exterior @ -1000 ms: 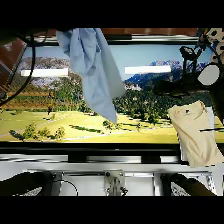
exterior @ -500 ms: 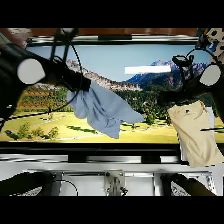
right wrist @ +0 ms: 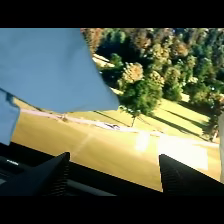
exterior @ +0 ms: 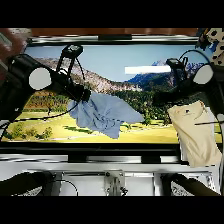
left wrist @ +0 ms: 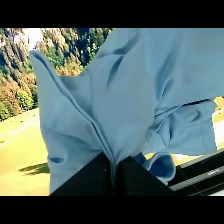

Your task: Fold the shirts.

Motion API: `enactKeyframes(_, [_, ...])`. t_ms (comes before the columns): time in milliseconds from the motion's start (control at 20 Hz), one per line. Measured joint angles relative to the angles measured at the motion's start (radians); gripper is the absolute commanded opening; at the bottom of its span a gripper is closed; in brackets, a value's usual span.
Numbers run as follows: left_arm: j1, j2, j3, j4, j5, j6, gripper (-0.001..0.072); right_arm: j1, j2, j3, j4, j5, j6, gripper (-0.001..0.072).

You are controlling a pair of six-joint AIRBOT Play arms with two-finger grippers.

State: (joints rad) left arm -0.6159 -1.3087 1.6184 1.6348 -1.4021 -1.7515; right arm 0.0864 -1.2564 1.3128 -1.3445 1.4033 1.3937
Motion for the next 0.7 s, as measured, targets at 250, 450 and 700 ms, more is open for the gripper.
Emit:
enactKeyframes(250, [0.0,0.013,0.001,-0.001,-0.006,0.005,0.004,-0.03,-0.229,-0.049,0.146,0.066,0.008,0.0675])
enactKeyframes(450, [0.0,0.023,0.001,-0.001,-0.008,0.016,0.0039,-0.018,-0.365,-0.06,0.318,0.041,0.01,0.0675])
enactKeyframes(700, [0.0,0.026,0.001,-0.001,-0.004,0.027,0.0039,-0.009,-0.442,-0.063,0.391,-0.037,0.049,0.0267])
